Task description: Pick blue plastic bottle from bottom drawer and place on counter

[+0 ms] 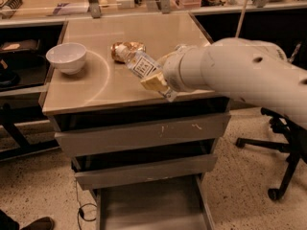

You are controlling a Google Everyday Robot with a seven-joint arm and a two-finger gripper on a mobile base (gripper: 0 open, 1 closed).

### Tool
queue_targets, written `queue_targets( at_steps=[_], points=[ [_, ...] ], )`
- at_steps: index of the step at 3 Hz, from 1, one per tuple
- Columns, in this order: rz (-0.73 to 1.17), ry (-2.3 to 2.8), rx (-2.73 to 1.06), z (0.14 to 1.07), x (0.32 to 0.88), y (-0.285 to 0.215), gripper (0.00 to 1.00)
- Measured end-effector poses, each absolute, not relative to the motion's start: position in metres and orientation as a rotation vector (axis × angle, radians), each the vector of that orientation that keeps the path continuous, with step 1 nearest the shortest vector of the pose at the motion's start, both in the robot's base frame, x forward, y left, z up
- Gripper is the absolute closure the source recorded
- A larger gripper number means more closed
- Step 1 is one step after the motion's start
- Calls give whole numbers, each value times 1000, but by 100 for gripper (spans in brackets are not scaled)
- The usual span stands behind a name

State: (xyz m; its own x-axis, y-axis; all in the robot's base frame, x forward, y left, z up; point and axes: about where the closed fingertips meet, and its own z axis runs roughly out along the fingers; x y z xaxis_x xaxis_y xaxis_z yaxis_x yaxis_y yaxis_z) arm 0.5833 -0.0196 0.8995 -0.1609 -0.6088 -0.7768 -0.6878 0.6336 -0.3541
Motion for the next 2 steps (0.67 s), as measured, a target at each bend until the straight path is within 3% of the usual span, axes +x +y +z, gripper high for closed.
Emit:
queue_targets(
  at_steps=[2],
  points=[
    [134,1838,-1159,900,645,15,100]
  ],
)
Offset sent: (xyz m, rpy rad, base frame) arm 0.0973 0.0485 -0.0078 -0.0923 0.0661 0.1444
